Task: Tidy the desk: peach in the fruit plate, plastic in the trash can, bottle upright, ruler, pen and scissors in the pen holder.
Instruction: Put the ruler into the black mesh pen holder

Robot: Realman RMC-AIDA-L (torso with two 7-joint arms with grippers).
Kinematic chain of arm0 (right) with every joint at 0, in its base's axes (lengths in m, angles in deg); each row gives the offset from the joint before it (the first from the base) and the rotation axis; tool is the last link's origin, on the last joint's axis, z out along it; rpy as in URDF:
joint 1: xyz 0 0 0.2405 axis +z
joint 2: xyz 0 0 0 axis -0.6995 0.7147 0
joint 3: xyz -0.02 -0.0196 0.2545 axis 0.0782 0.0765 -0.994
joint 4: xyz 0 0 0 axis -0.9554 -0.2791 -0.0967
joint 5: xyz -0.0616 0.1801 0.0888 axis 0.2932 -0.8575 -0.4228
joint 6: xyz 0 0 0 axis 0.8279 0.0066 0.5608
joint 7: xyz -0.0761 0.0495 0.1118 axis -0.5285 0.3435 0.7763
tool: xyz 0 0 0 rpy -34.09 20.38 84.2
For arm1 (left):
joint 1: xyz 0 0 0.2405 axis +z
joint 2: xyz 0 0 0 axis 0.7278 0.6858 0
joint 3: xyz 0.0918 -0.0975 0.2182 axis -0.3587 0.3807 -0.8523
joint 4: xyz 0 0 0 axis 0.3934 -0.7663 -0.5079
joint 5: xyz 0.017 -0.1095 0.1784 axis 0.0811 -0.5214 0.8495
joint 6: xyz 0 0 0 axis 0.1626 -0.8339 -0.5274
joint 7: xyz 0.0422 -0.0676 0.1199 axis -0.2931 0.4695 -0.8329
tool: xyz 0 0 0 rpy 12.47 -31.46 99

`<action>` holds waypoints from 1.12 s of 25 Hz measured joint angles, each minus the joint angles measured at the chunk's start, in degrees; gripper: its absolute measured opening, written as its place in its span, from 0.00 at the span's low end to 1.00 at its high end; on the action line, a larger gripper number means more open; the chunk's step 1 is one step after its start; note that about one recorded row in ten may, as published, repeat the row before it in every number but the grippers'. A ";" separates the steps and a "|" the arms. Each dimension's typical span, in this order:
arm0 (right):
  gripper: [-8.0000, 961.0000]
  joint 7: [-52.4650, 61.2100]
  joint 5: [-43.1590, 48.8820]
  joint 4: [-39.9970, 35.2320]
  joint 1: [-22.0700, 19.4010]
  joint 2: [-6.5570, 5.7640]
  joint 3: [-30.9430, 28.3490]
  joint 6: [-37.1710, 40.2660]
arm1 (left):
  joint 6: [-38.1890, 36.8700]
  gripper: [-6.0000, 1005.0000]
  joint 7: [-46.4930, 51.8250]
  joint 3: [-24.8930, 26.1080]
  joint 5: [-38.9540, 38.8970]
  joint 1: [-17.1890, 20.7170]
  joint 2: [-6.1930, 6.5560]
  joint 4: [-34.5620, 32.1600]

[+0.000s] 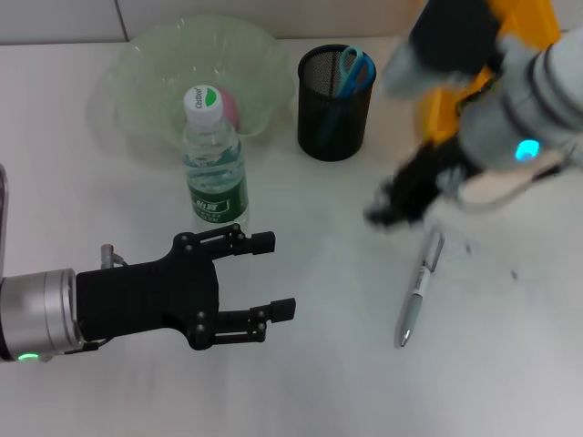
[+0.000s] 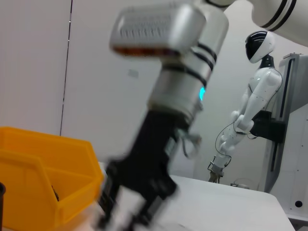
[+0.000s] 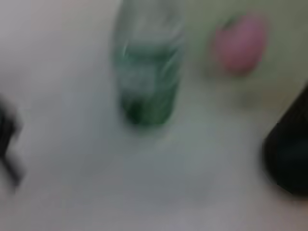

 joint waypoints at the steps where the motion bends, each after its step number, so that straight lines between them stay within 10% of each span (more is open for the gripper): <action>1: 0.39 -0.45 -0.83 -2.22 -1.12 0.09 -2.16 -1.67 | 0.00 0.79 0.00 0.00 0.00 0.00 0.00 0.00; 5: 0.39 -6.26 -10.80 -6.92 -5.65 0.17 -9.59 -12.94 | 0.12 0.79 -0.07 0.07 0.00 0.02 -0.06 -0.02; 11: 0.39 -38.41 -49.73 4.20 -9.83 -0.10 -12.57 -29.91 | 0.32 0.79 -0.16 0.07 0.01 0.01 -0.20 -0.03; 19: 0.39 -85.13 -92.04 34.25 -3.78 -0.04 -11.99 -23.58 | 0.42 0.79 -0.14 0.15 0.00 -0.22 -0.21 -0.02; 28: 0.39 -99.70 -101.06 56.95 4.24 0.20 -12.03 -18.51 | 0.45 0.79 0.10 0.29 0.00 -0.25 -0.28 -0.03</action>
